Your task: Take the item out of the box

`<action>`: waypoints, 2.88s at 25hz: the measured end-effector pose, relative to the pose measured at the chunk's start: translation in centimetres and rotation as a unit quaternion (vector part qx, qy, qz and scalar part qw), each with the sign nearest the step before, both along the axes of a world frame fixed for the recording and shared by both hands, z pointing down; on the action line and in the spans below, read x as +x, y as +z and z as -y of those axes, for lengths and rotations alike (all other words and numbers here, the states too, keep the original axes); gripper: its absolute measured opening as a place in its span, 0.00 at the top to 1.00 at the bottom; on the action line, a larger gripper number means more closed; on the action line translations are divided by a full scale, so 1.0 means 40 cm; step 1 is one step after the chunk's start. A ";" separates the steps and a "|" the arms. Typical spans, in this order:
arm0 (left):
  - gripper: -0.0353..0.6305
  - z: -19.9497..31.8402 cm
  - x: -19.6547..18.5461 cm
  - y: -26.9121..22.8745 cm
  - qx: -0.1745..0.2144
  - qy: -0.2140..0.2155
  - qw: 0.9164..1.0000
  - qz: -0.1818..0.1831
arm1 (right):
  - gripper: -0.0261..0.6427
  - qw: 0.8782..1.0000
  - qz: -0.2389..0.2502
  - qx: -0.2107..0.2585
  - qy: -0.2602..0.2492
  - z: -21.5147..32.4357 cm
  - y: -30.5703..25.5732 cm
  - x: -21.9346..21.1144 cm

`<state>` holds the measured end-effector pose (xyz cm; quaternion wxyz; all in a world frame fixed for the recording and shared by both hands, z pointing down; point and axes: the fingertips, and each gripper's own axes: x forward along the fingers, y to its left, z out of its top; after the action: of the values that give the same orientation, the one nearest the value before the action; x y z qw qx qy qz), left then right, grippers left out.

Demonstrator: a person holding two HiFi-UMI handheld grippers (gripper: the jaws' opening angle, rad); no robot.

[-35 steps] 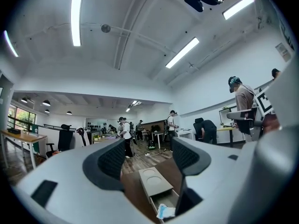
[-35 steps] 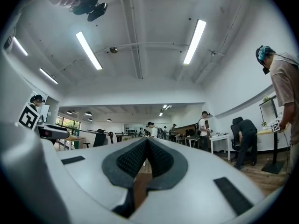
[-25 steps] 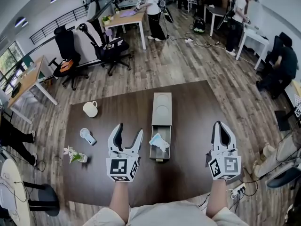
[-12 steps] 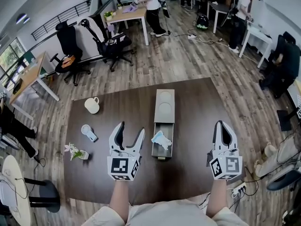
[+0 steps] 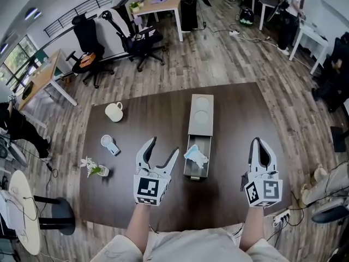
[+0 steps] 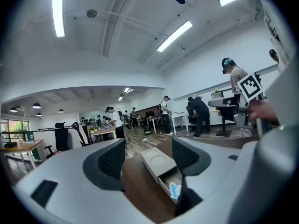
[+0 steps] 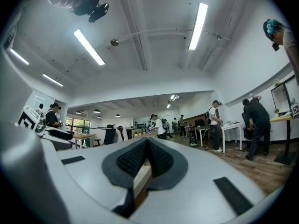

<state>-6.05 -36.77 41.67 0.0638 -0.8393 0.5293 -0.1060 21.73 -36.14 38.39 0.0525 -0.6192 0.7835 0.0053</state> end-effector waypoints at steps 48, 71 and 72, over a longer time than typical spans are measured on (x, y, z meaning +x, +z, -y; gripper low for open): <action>0.47 0.026 0.249 0.625 -0.146 0.301 0.827 0.451 | 0.96 0.996 -0.006 -0.090 -0.017 0.040 0.205 -0.069; 0.84 0.043 0.249 0.612 -0.161 0.262 0.852 0.423 | 0.96 0.996 -0.016 -0.082 -0.012 0.029 0.178 -0.062; 0.84 0.043 0.247 0.605 -0.161 0.260 0.854 0.420 | 0.96 0.997 -0.017 -0.080 -0.012 0.027 0.174 -0.063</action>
<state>3.83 -38.48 65.87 0.1692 -0.8202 0.1903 -0.5123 19.22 -37.20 45.36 -0.0103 -0.6114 0.7898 -0.0480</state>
